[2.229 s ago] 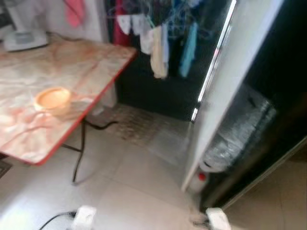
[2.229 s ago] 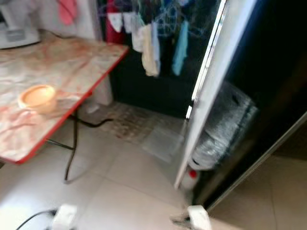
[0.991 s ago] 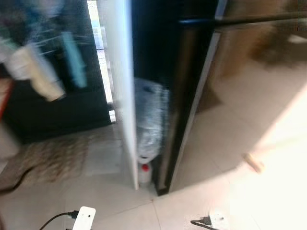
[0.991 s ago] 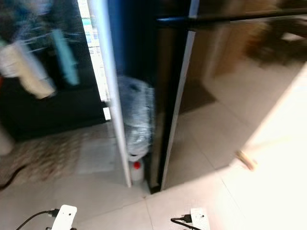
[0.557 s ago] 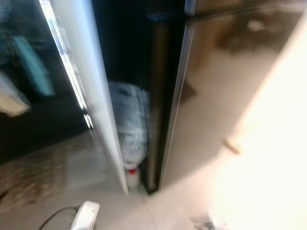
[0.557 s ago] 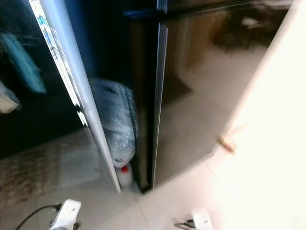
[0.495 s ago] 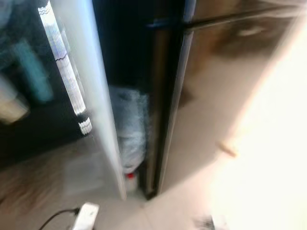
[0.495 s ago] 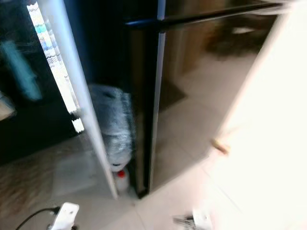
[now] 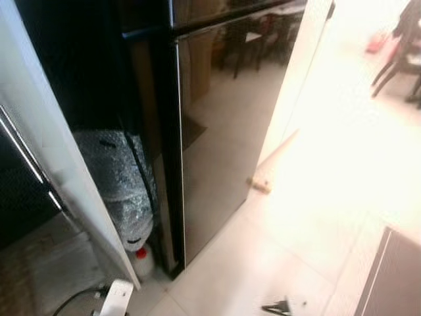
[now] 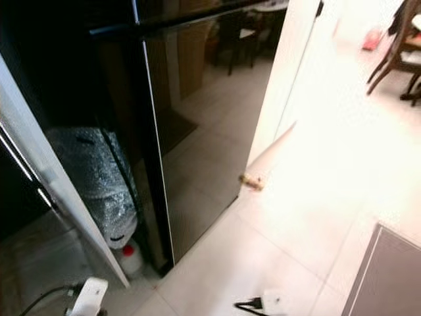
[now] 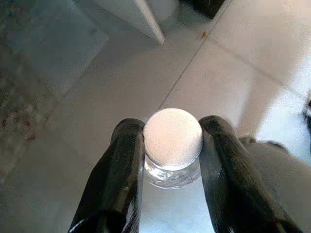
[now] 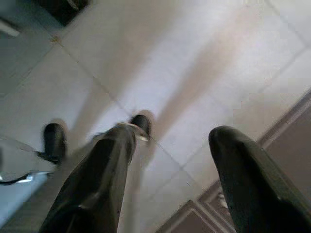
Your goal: Restocking fridge
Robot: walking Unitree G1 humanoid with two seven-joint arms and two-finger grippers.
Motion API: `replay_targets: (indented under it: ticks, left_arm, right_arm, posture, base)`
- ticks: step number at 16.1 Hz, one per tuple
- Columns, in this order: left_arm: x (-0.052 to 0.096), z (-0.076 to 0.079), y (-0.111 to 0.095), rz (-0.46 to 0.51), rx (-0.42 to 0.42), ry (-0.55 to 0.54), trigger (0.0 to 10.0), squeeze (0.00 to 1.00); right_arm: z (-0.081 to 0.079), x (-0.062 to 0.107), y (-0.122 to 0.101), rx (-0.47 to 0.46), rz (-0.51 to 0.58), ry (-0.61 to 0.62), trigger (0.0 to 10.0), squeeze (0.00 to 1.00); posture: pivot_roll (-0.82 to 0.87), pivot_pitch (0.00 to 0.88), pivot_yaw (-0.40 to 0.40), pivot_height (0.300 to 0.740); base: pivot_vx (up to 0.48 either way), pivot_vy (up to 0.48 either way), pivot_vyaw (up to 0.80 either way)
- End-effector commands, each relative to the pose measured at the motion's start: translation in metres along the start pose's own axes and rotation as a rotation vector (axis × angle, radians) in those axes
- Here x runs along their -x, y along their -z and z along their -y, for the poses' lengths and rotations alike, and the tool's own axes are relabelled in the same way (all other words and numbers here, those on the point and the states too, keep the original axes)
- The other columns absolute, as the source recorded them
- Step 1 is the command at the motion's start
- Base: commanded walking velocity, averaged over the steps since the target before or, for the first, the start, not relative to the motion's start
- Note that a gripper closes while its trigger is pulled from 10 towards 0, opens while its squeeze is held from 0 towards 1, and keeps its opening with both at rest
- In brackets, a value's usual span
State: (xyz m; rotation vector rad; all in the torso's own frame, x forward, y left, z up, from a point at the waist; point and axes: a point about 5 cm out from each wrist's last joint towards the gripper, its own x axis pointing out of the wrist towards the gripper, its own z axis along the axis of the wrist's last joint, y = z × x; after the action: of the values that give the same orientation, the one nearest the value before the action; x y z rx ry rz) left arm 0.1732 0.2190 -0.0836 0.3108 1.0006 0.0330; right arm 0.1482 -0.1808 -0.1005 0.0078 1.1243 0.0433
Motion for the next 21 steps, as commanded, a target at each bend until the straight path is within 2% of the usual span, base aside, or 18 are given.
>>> replay_targets:
  ticks: [1, 21]
  left_arm:
    - [0.0002, -0.0022, 0.0034, -0.021, -0.014, -0.004, 10.0, 0.00]
    - [-0.0002, -0.0022, 0.0028, -0.037, 0.002, -0.005, 10.0, 0.00]
  right_arm:
    - [0.0043, 0.0005, -0.0032, -0.019, 0.022, 0.013, 10.0, 0.00]
    - [0.0059, 0.0005, -0.0055, -0.027, 0.037, 0.028, 10.0, 0.00]
  posture:
    - [-0.10, 0.000, 0.001, 0.740]
    - [-0.09, 0.000, -0.006, 0.740]
  base:
    - [0.000, 0.000, 0.00]
    - [0.000, 0.000, -0.06]
